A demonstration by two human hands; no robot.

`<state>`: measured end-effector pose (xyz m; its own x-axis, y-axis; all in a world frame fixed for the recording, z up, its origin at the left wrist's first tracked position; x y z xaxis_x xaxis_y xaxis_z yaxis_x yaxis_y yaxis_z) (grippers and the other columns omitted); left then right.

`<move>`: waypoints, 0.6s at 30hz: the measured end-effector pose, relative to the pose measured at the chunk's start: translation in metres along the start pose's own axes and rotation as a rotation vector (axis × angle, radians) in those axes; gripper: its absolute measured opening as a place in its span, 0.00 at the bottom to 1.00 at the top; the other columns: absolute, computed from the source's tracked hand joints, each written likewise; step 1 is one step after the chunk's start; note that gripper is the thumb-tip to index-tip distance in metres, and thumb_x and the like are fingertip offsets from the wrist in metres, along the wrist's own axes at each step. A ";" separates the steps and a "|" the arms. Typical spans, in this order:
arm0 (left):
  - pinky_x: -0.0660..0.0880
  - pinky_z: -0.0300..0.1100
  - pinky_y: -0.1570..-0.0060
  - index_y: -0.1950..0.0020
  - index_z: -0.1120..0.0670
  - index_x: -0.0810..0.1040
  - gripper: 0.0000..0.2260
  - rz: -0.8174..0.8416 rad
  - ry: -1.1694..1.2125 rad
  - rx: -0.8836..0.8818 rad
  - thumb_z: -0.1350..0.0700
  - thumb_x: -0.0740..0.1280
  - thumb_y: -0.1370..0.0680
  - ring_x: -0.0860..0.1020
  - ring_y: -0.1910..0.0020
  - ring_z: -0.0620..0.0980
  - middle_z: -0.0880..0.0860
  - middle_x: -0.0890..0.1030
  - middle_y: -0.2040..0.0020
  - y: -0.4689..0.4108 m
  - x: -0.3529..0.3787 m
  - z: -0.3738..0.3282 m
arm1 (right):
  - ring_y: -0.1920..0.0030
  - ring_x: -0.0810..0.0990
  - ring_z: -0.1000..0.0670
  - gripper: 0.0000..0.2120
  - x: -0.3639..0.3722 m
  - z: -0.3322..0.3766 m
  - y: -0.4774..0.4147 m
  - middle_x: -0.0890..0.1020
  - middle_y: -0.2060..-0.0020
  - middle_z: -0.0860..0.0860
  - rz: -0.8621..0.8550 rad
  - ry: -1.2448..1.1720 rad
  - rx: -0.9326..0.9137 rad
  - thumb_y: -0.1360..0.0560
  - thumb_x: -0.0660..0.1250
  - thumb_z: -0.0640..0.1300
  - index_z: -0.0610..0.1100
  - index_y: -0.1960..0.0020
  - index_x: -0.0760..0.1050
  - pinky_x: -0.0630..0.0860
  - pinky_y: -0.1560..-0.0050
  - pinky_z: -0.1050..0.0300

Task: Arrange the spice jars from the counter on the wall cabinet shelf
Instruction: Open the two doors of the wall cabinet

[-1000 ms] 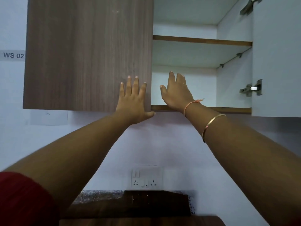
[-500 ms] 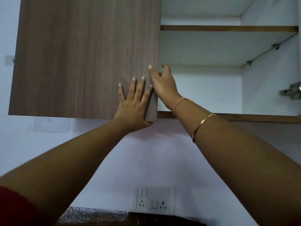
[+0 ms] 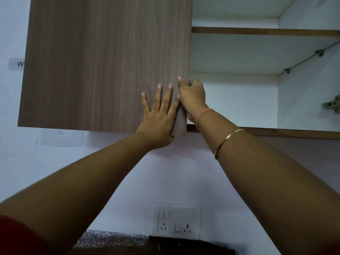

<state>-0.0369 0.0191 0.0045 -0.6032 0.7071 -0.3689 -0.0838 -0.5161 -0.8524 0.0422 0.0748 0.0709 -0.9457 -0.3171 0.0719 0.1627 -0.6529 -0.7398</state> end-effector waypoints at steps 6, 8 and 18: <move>0.40 0.72 0.33 0.22 0.57 0.43 0.46 0.005 0.064 0.024 0.46 0.68 0.30 0.36 0.26 0.65 0.62 0.38 0.23 0.014 -0.029 0.003 | 0.47 0.80 0.45 0.19 -0.005 0.027 0.026 0.82 0.49 0.44 -0.063 0.076 -0.049 0.23 0.63 0.53 0.37 0.44 0.76 0.77 0.43 0.47; 0.41 0.72 0.33 0.22 0.57 0.43 0.45 -0.001 0.085 0.028 0.47 0.67 0.29 0.36 0.26 0.65 0.62 0.38 0.23 0.020 -0.040 0.004 | 0.48 0.80 0.45 0.19 -0.006 0.038 0.036 0.82 0.50 0.44 -0.085 0.104 -0.060 0.23 0.63 0.53 0.37 0.45 0.76 0.77 0.43 0.47; 0.43 0.71 0.33 0.23 0.57 0.41 0.43 -0.004 0.227 0.077 0.48 0.64 0.28 0.34 0.26 0.64 0.62 0.35 0.24 0.060 -0.108 0.025 | 0.49 0.80 0.46 0.20 -0.003 0.107 0.102 0.81 0.50 0.44 -0.178 0.194 -0.073 0.23 0.64 0.53 0.37 0.42 0.74 0.77 0.45 0.50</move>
<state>0.0038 -0.1002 0.0024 -0.4095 0.7955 -0.4466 -0.1511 -0.5420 -0.8267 0.0918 -0.0645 0.0671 -0.9950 -0.0593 0.0807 -0.0250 -0.6331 -0.7737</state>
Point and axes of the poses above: each hand's wrist, its own y-axis away from the middle knuckle, its own x-axis out of the palm, z = x × y, the point moved 3 cm from there along -y, towards the middle knuckle
